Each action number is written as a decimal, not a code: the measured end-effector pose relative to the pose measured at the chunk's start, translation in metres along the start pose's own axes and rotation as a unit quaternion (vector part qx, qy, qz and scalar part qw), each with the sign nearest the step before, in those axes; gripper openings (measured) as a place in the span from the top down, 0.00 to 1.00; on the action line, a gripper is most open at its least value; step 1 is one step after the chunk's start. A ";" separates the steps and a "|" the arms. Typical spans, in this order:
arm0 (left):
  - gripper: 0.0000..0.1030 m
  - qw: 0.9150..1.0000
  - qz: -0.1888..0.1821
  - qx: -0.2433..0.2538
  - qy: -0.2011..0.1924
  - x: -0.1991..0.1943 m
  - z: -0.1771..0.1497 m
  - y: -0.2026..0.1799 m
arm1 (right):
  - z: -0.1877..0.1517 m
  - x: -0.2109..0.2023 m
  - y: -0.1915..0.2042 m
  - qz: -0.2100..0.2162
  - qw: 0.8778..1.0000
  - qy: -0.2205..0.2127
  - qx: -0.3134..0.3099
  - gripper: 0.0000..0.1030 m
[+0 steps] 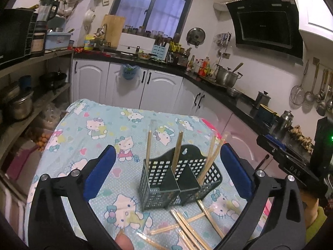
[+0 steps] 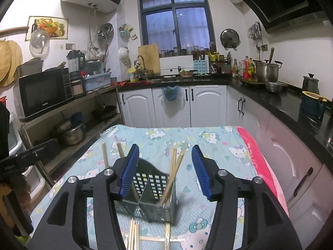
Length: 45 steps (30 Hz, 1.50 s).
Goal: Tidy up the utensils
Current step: 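Drop chopsticks into the caddy with the right gripper while the left gripper releases its chopstick, then lower both open grippers toward the loose chopsticks in front of the caddy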
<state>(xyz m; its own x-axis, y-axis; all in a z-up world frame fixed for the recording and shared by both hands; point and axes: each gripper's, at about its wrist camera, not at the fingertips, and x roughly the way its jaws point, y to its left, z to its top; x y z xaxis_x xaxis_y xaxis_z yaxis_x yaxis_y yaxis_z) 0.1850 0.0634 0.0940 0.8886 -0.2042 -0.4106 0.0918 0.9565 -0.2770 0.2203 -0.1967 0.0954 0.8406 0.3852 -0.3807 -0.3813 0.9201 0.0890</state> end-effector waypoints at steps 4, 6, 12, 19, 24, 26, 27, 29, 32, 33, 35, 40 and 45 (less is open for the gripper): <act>0.10 1.000 0.000 -0.005 0.002 -0.009 -0.008 0.001 | -0.008 -0.011 0.002 0.005 1.000 0.006 -0.004 0.46; 0.10 1.000 0.001 -0.008 0.003 -0.014 -0.012 0.002 | -0.012 -0.016 0.003 0.005 1.000 0.010 -0.004 0.45; 0.10 1.000 -0.001 -0.018 0.010 -0.023 -0.024 0.004 | -0.021 -0.030 0.006 0.008 1.000 0.015 -0.008 0.43; 0.10 1.000 0.000 -0.015 0.015 -0.032 -0.035 0.004 | -0.029 -0.044 0.011 0.015 1.000 0.021 -0.010 0.41; 0.10 1.000 0.002 -0.012 0.023 -0.037 -0.044 0.003 | -0.036 -0.050 0.016 0.021 0.999 0.027 -0.018 0.40; 0.10 1.000 0.002 -0.012 0.028 -0.037 -0.049 0.002 | -0.039 -0.052 0.017 0.022 0.999 0.029 -0.019 0.40; 0.10 0.999 0.002 -0.012 0.030 -0.038 -0.051 0.002 | -0.041 -0.052 0.018 0.023 0.999 0.031 -0.019 0.40; 0.10 0.999 0.002 -0.013 0.034 -0.038 -0.055 0.002 | -0.043 -0.053 0.019 0.023 0.999 0.034 -0.020 0.40; 0.10 0.999 0.002 -0.011 0.041 -0.039 -0.058 0.003 | -0.047 -0.054 0.021 0.025 0.999 0.038 -0.023 0.40; 0.10 0.999 0.003 -0.009 0.043 -0.039 -0.060 0.002 | -0.047 -0.055 0.021 0.026 0.999 0.039 -0.023 0.40; 0.10 0.999 0.005 -0.007 0.046 -0.040 -0.063 0.002 | -0.049 -0.055 0.023 0.029 0.998 0.041 -0.026 0.40; 0.10 0.998 0.009 -0.010 0.056 -0.041 -0.072 0.005 | -0.057 -0.054 0.029 0.033 0.997 0.052 -0.036 0.40; 0.10 0.998 0.008 -0.006 0.068 -0.039 -0.082 0.004 | -0.066 -0.053 0.033 0.035 0.997 0.064 -0.041 0.40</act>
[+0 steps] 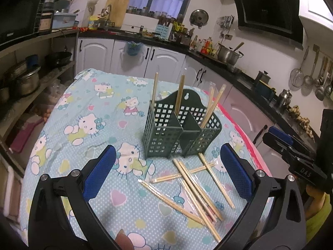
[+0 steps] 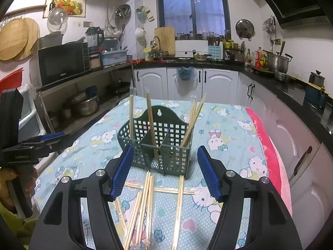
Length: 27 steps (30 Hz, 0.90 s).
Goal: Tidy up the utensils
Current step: 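Lower both open grippers toward the loose chopsticks in front of the caddy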
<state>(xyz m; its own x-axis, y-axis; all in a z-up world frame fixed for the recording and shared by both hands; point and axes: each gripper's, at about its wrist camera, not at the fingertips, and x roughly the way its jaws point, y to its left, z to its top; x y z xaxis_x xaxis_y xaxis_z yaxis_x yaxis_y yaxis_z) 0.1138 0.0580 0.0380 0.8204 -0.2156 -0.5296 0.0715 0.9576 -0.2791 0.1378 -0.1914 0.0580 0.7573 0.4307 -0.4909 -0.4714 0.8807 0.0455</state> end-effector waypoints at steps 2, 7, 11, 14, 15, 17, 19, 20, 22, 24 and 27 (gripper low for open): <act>0.10 1.000 -0.002 0.001 0.005 0.001 -0.003 -0.001 | -0.003 0.001 0.001 0.001 1.000 0.005 -0.001 0.40; 0.10 1.000 -0.007 0.000 0.021 0.008 -0.012 -0.003 | -0.010 0.003 0.000 0.000 1.000 0.017 -0.005 0.40; 0.10 0.999 -0.012 -0.002 0.033 0.015 -0.018 -0.003 | -0.019 0.006 -0.002 -0.002 0.999 0.032 -0.008 0.40; 0.10 0.999 -0.013 0.000 0.043 0.020 -0.023 -0.005 | -0.024 0.007 -0.005 -0.003 0.999 0.039 -0.008 0.40; 0.10 0.999 -0.014 0.000 0.046 0.022 -0.024 -0.005 | -0.026 0.007 -0.006 -0.003 0.999 0.042 -0.007 0.40; 0.10 0.998 -0.017 0.002 0.053 0.026 -0.027 -0.007 | -0.030 0.008 -0.008 -0.003 0.999 0.046 -0.008 0.40; 0.10 0.998 -0.019 0.003 0.062 0.030 -0.031 -0.008 | -0.034 0.009 -0.009 -0.004 0.999 0.053 -0.010 0.40; 0.10 0.998 -0.020 0.004 0.065 0.032 -0.033 -0.009 | -0.035 0.009 -0.010 -0.004 0.998 0.055 -0.010 0.40; 0.10 0.997 -0.023 0.004 0.076 0.037 -0.037 -0.011 | -0.041 0.011 -0.013 -0.002 0.998 0.064 -0.006 0.40; 0.11 0.996 -0.025 0.004 0.083 0.041 -0.041 -0.013 | -0.044 0.013 -0.016 -0.004 0.997 0.071 -0.003 0.41; 0.19 0.995 -0.026 0.005 0.100 0.049 -0.047 -0.016 | -0.050 0.016 -0.019 0.000 0.997 0.081 -0.001 0.41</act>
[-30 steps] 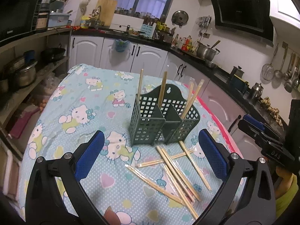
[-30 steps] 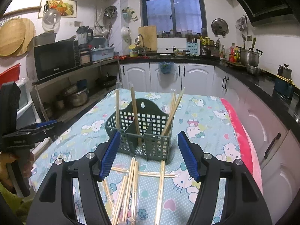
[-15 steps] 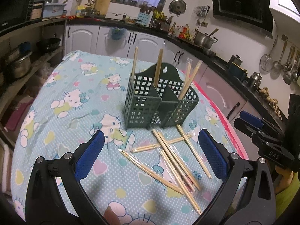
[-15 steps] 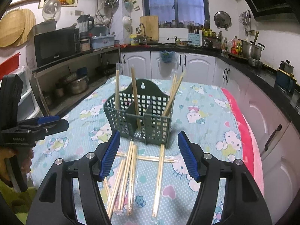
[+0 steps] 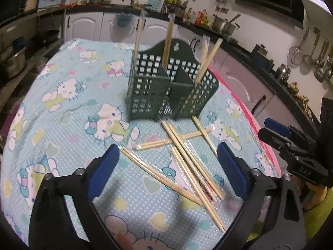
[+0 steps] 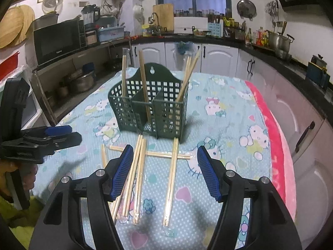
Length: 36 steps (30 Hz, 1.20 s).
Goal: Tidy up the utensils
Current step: 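Lower both open grippers toward the loose chopsticks in front of the caddy, then close the right gripper on a chopstick while the left gripper grasps another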
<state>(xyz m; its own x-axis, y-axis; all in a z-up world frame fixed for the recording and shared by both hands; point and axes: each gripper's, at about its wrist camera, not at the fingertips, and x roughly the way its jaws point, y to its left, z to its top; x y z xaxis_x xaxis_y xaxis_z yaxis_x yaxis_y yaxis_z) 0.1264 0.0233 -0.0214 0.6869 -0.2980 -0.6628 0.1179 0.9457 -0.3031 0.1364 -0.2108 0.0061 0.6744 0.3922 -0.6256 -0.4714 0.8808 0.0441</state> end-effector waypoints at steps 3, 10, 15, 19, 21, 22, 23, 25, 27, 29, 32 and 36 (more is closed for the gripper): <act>0.28 1.000 -0.005 -0.004 0.018 0.009 -0.004 -0.001 | -0.004 0.004 -0.002 0.006 1.000 0.008 0.003 0.49; 0.59 0.997 -0.022 -0.018 0.070 0.038 -0.014 0.000 | -0.013 0.023 -0.003 0.026 0.999 0.043 0.007 0.66; 0.68 0.994 -0.036 -0.028 0.102 0.061 -0.013 -0.001 | -0.018 0.040 -0.004 0.041 0.997 0.068 0.013 0.71; 0.72 0.991 -0.035 -0.033 0.128 0.080 -0.009 -0.001 | -0.021 0.053 -0.005 0.052 0.995 0.085 0.017 0.74; 0.73 0.989 -0.035 -0.040 0.139 0.088 -0.008 0.000 | -0.020 0.060 -0.006 0.060 0.994 0.093 0.021 0.77; 0.74 0.988 -0.033 -0.042 0.143 0.092 -0.007 0.001 | -0.020 0.064 -0.005 0.065 0.993 0.097 0.022 0.78; 0.76 0.988 -0.029 -0.043 0.148 0.096 -0.007 0.002 | -0.020 0.067 -0.005 0.069 0.992 0.100 0.022 0.78; 0.79 0.986 -0.027 -0.051 0.154 0.102 -0.006 0.005 | -0.019 0.075 -0.003 0.076 0.991 0.109 0.020 0.79; 0.81 0.985 -0.031 -0.063 0.159 0.108 -0.005 0.008 | -0.019 0.082 -0.002 0.086 0.989 0.119 0.022 0.79; 0.81 0.984 -0.032 -0.067 0.162 0.112 -0.005 0.010 | -0.018 0.088 0.000 0.091 0.988 0.124 0.021 0.79; 0.81 0.983 -0.035 -0.072 0.163 0.116 -0.003 0.011 | -0.015 0.100 0.004 0.101 0.985 0.137 0.017 0.79; 0.81 0.982 -0.035 -0.079 0.167 0.121 0.001 0.014 | -0.014 0.115 0.012 0.107 0.983 0.152 0.009 0.79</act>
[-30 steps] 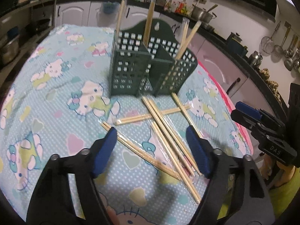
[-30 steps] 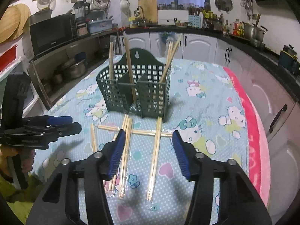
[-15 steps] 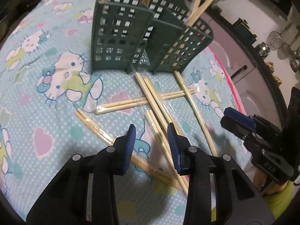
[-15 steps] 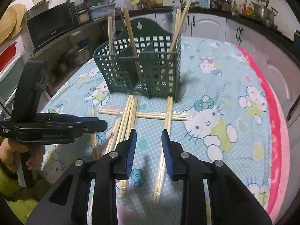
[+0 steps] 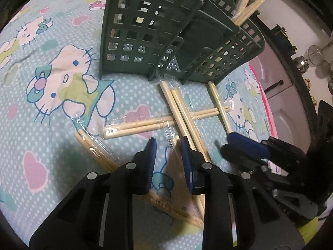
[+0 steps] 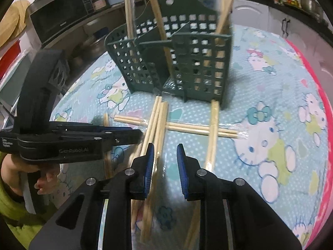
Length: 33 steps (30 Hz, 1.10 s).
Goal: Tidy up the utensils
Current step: 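Close the right gripper on a chopstick while the left gripper grasps another, then lift the held chopsticks with both grippers up above the green caddy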
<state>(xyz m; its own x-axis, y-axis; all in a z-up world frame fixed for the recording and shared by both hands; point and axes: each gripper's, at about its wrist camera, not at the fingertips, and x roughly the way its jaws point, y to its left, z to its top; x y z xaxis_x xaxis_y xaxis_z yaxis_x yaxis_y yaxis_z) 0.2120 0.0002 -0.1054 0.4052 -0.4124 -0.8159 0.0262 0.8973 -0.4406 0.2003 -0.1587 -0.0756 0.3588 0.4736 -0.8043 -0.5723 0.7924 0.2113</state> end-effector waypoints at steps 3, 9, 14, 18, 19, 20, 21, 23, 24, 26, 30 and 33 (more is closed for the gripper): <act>0.81 1.000 -0.003 -0.004 0.002 0.002 0.002 0.001 | 0.004 0.012 0.000 -0.001 1.000 0.014 -0.002 0.79; 0.81 1.000 -0.013 -0.016 0.006 0.004 0.006 0.004 | 0.013 0.030 -0.005 0.014 0.999 0.036 0.014 0.79; 0.81 1.000 -0.021 -0.021 0.007 0.006 0.008 0.007 | 0.016 0.037 -0.011 0.036 0.998 0.045 0.036 0.81; 0.83 0.999 -0.021 -0.023 0.005 0.006 0.007 0.009 | 0.012 0.031 -0.023 0.064 0.995 0.041 0.061 0.93; 0.84 1.000 -0.021 -0.022 0.005 0.006 0.007 0.009 | 0.011 0.029 -0.025 0.066 0.995 0.041 0.066 0.93; 0.86 1.000 -0.020 -0.021 0.005 0.007 0.008 0.009 | 0.010 0.028 -0.027 0.068 0.995 0.039 0.069 0.93; 0.86 1.000 -0.020 -0.021 0.005 0.006 0.008 0.009 | 0.008 0.026 -0.029 0.067 0.994 0.036 0.073 0.93; 0.89 1.000 -0.018 -0.021 0.004 0.006 0.008 0.009 | 0.006 0.023 -0.033 0.065 0.994 0.032 0.081 0.94; 0.90 1.000 -0.016 -0.019 0.004 0.007 0.008 0.009 | 0.005 0.020 -0.035 0.065 0.994 0.029 0.083 0.94; 0.93 1.000 -0.016 -0.020 0.004 0.008 0.009 0.009 | 0.004 0.015 -0.037 0.062 0.994 0.023 0.084 0.94; 0.96 1.000 -0.020 -0.018 0.004 0.007 0.012 0.011 | 0.003 0.003 -0.036 0.065 0.994 0.006 0.084 0.95; 0.96 0.999 -0.027 -0.017 0.000 0.002 0.011 0.013 | 0.003 -0.008 -0.036 0.064 0.995 -0.004 0.081 0.95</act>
<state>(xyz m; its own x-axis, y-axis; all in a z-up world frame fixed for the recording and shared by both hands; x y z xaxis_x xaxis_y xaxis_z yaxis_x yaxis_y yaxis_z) 0.2231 0.0126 -0.1087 0.4046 -0.4595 -0.7906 0.0163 0.8681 -0.4962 0.2201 -0.1903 -0.0748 0.2969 0.5765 -0.7613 -0.4874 0.7770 0.3983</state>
